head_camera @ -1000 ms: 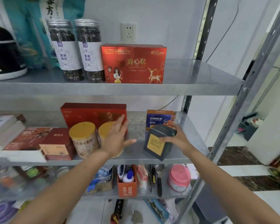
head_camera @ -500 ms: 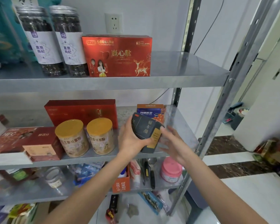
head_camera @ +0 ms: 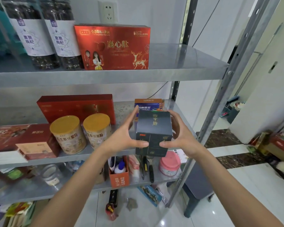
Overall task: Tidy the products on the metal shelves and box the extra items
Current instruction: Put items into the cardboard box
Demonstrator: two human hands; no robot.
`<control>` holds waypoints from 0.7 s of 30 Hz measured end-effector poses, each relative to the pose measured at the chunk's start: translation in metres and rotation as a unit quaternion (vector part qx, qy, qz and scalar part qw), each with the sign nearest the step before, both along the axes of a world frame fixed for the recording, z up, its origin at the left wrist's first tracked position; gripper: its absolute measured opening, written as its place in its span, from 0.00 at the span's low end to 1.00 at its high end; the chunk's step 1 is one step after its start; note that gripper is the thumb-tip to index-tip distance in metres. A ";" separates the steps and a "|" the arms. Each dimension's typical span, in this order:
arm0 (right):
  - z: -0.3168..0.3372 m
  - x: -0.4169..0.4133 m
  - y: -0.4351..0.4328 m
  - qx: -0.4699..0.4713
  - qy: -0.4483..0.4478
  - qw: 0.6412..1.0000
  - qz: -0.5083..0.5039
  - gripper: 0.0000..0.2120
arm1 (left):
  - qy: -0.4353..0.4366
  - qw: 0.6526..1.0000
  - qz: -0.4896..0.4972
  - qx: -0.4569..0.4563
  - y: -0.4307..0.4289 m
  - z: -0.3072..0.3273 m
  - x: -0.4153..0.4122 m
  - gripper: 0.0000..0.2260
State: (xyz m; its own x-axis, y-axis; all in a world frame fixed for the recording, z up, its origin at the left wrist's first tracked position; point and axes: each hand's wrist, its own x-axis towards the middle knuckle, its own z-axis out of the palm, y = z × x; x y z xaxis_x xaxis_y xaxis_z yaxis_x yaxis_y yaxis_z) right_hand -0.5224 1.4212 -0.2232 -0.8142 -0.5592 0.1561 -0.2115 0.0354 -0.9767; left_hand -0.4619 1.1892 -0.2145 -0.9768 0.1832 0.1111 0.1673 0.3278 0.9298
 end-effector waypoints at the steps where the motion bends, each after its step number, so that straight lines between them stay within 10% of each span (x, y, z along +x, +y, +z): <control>1: 0.001 0.002 -0.001 0.002 0.004 1.000 0.017 0.51 | 0.000 1.000 -0.026 0.012 -0.001 0.002 0.000 0.54; 9: 0.009 0.011 -0.001 0.061 0.049 0.996 0.033 0.52 | 0.241 0.953 0.127 -0.136 0.019 -0.003 0.019 0.44; 16: -0.007 0.033 -0.020 -0.199 -0.383 0.902 0.028 0.35 | 0.468 0.784 0.221 -0.342 0.027 -0.028 0.012 0.40; 21: 0.004 0.028 -0.036 -0.221 -0.428 0.876 -0.031 0.24 | 0.540 0.681 0.208 -0.448 0.034 -0.043 0.012 0.32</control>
State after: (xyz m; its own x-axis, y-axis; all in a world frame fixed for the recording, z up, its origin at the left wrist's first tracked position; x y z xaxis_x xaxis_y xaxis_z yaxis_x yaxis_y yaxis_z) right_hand -0.4940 1.3847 -0.2187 -0.7652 -0.5491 -0.3361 0.5937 -0.3999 -0.6983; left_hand -0.4500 1.2230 -0.2580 -0.4009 0.3822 0.8326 0.3145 0.9110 -0.2667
